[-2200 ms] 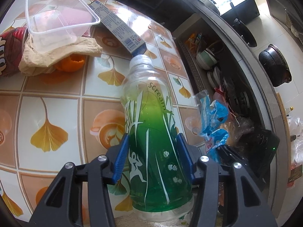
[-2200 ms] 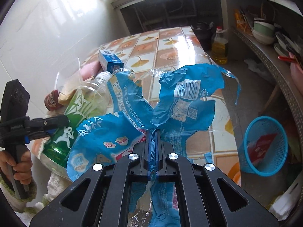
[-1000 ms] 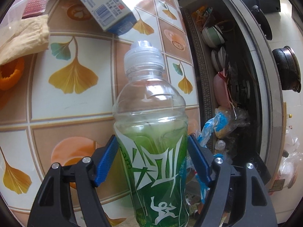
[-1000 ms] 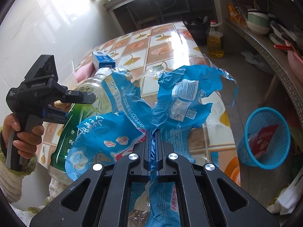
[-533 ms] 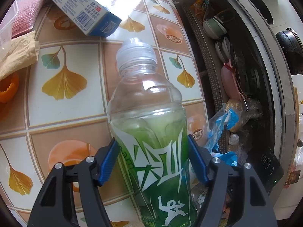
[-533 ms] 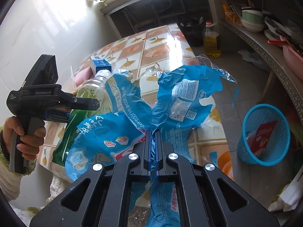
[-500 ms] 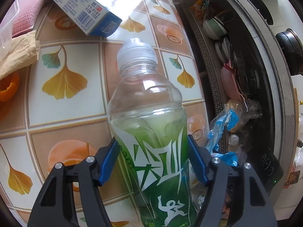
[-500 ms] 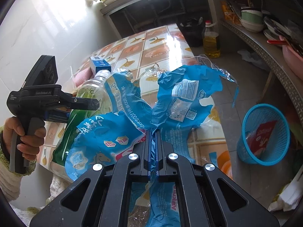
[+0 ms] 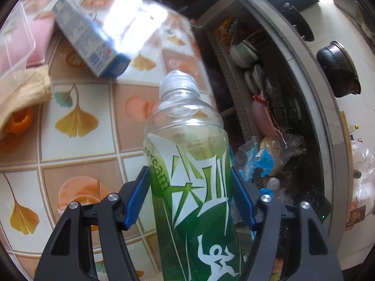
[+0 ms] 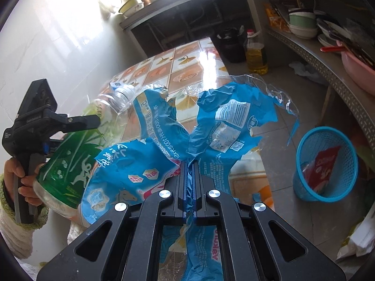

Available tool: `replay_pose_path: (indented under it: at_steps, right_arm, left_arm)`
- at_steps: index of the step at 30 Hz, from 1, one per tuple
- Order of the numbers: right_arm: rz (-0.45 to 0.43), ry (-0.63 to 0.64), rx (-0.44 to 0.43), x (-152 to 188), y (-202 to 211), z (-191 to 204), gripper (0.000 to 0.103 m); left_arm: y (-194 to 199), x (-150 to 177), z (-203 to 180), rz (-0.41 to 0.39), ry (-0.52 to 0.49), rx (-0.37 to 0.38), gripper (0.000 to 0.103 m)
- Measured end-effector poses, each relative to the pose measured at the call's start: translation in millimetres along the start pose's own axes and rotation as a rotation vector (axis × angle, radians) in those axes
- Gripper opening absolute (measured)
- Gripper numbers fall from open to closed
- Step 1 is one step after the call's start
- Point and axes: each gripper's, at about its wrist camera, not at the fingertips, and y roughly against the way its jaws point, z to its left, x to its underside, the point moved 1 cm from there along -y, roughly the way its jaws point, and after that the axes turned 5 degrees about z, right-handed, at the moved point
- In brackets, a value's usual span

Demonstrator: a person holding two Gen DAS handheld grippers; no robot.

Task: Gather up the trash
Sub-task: 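Lift the green bottle with the left gripper while the right gripper holds the wrappers, then carry bottle and wrappers over the blue wastebasket and open both grippers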

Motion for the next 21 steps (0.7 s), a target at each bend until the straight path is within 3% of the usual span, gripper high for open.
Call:
replay_pose_path:
  at_steps: [6,13,21]
  right_arm:
    - [-0.023,-0.027,-0.005,3.5,10.9,-10.5,0.002]
    - [-0.097,-0.115,0.021,10.7,41.6,-44.0,0.002]
    - [-0.191,-0.331,0.147,37.4,90.5,-131.7,0.002]
  left_arm:
    - [7.3,-2.3,-22.4,-0.035,-0.046,0.028,0.065]
    - [-9.0,-5.9,-63.7,-0.011,-0.11,0.075,0.065]
    - [-79.3,-16.8,-145.4,0.109,-0.241,0.108,0.066]
